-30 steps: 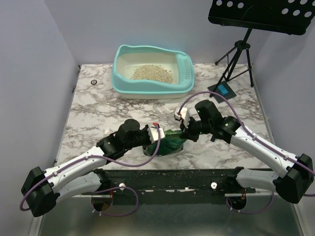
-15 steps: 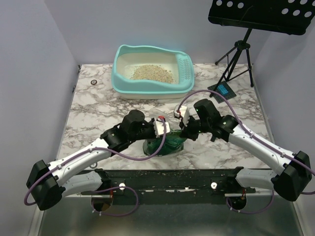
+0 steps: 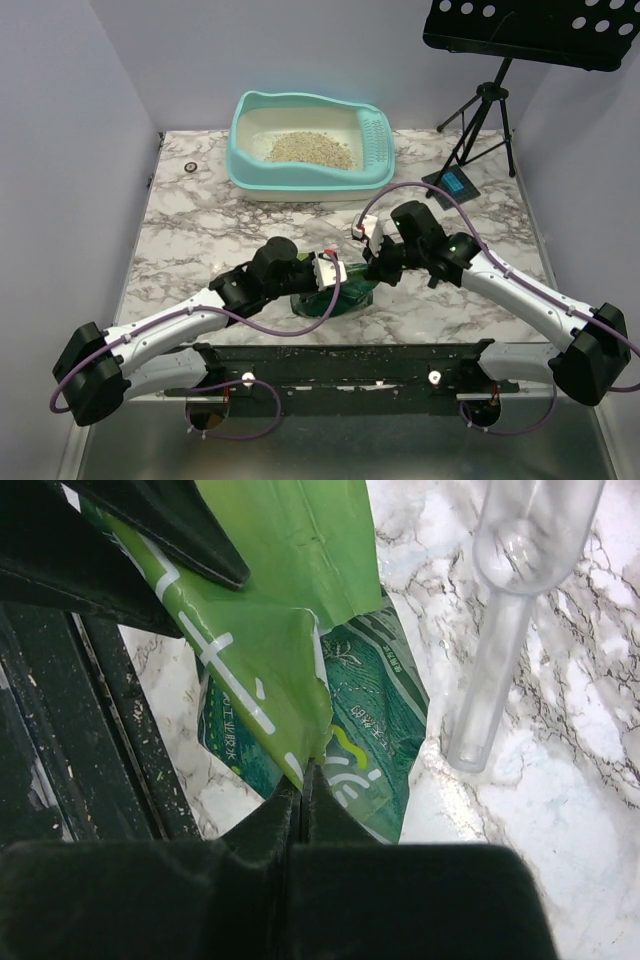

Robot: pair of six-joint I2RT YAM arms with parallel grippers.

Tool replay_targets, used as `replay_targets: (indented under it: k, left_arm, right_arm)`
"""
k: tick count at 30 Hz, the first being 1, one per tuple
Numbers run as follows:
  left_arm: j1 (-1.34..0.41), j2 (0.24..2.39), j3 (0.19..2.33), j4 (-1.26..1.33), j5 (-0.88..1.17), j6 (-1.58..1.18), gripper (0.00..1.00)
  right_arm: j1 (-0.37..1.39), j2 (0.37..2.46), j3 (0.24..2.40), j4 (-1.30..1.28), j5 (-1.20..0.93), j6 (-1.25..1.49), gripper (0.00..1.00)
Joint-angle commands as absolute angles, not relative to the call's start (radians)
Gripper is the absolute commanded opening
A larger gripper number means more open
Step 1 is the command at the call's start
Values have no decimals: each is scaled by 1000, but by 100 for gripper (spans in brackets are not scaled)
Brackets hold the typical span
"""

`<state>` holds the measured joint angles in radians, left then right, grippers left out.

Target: Fill the litter box with clean litter

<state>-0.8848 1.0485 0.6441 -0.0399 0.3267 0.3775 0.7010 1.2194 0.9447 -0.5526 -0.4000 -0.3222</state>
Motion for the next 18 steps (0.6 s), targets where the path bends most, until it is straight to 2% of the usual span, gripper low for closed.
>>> replay_targets:
  k: [1, 8, 10, 14, 18]
  left_arm:
    - [-888, 1058, 598, -61, 206, 376, 40]
    - [-888, 1071, 565, -5, 11, 413, 40]
    - [-888, 1083, 568, -5, -24, 419, 31]
    - [-874, 1108, 603, -17, -58, 423, 0]
    - [-864, 1072, 664, -92, -22, 419, 0]
  right_arm:
    - [696, 1215, 965, -572, -360, -314, 0]
    - [696, 1195, 960, -572, -350, -311, 0]
    - [696, 1187, 957, -572, -341, -305, 0]
    - [696, 1175, 950, -572, -334, -302, 0]
    - [696, 1172, 959, -572, -315, -302, 0]
